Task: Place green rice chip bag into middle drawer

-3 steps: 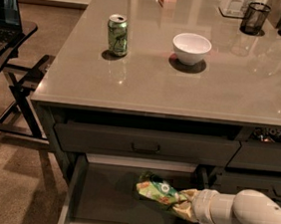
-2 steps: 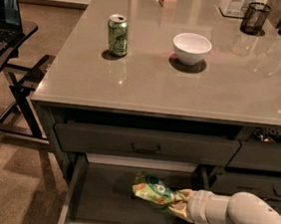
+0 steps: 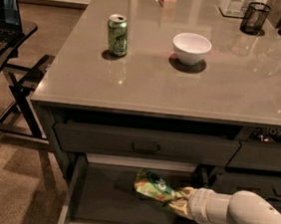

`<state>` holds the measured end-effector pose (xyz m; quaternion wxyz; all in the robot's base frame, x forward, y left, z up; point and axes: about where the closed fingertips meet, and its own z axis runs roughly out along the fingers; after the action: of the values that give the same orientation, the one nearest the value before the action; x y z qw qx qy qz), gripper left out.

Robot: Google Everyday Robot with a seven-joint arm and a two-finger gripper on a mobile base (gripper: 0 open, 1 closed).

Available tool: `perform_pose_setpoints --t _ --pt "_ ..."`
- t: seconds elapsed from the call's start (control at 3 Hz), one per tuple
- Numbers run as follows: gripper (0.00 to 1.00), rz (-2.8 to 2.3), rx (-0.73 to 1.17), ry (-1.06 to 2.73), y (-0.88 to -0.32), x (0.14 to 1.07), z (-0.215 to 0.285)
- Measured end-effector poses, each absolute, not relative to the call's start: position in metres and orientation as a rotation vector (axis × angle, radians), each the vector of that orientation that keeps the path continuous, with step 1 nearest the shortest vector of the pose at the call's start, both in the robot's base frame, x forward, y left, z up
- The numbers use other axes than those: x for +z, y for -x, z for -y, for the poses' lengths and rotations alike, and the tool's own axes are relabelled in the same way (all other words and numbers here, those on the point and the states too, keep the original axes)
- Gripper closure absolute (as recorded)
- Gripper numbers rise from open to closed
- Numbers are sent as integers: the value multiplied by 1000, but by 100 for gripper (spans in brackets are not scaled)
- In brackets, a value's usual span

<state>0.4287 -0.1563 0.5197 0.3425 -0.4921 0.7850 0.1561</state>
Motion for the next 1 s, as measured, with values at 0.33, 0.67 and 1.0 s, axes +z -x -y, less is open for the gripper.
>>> perform_pose_setpoints --t 0.33,0.67,1.0 --pt "100 -2031 459 1246 -444 501 145" --pt "100 -2037 526 1256 -448 474 127" --pt "100 -2057 562 1275 -445 452 117"
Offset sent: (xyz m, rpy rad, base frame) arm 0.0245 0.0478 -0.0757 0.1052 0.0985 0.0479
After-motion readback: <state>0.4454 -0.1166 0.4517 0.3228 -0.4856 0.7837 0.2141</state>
